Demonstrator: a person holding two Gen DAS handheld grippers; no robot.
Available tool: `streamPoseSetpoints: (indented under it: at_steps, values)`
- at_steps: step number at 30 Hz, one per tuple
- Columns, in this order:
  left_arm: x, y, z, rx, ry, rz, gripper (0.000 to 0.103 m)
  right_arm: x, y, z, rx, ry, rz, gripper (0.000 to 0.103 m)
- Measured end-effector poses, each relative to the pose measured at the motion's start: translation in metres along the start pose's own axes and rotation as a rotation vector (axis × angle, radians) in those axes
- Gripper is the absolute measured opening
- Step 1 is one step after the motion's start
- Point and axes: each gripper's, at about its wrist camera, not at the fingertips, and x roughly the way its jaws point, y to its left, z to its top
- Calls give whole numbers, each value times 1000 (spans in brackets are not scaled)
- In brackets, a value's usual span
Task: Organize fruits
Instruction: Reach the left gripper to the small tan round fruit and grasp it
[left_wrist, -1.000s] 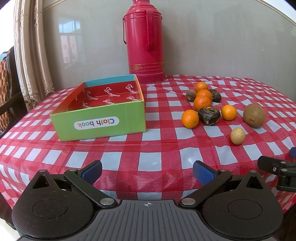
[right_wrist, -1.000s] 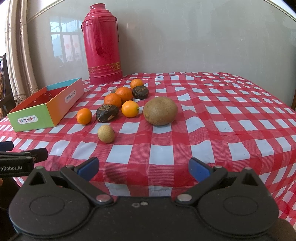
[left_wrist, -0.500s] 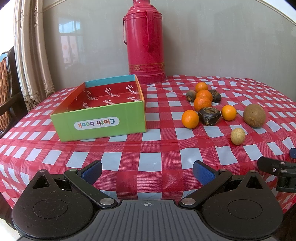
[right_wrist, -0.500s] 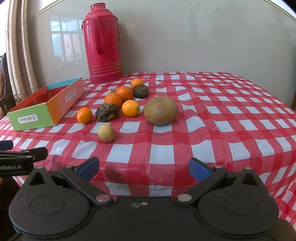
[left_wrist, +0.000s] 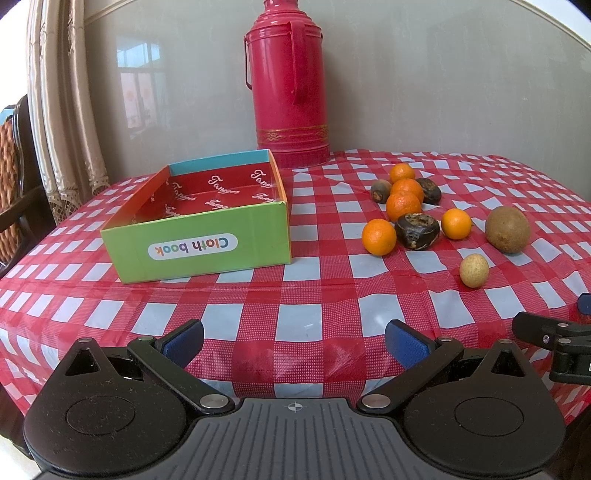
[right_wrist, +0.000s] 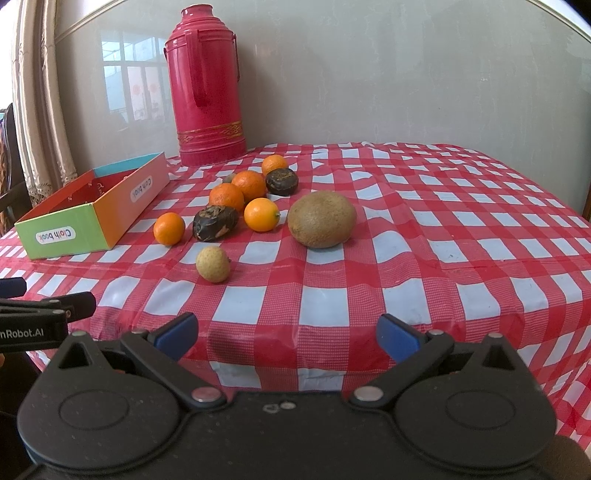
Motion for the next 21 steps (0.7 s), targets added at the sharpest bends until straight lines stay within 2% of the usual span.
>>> streamPoseSetpoints:
  at_steps: [7, 11, 16, 21]
  values:
    - [-3, -1, 1, 5, -7, -3, 103, -1, 1, 0, -2, -4, 2, 98]
    - [-10, -6, 2, 34, -42, -4, 103, -10, -5, 1, 25, -40, 11, 98]
    - [-20, -23, 3, 130, -79, -21, 103, -32, -32, 2, 168, -134, 33, 98]
    - [-29, -49, 20, 206, -127, -45, 103, -59, -57, -1, 266, -301, -15, 98]
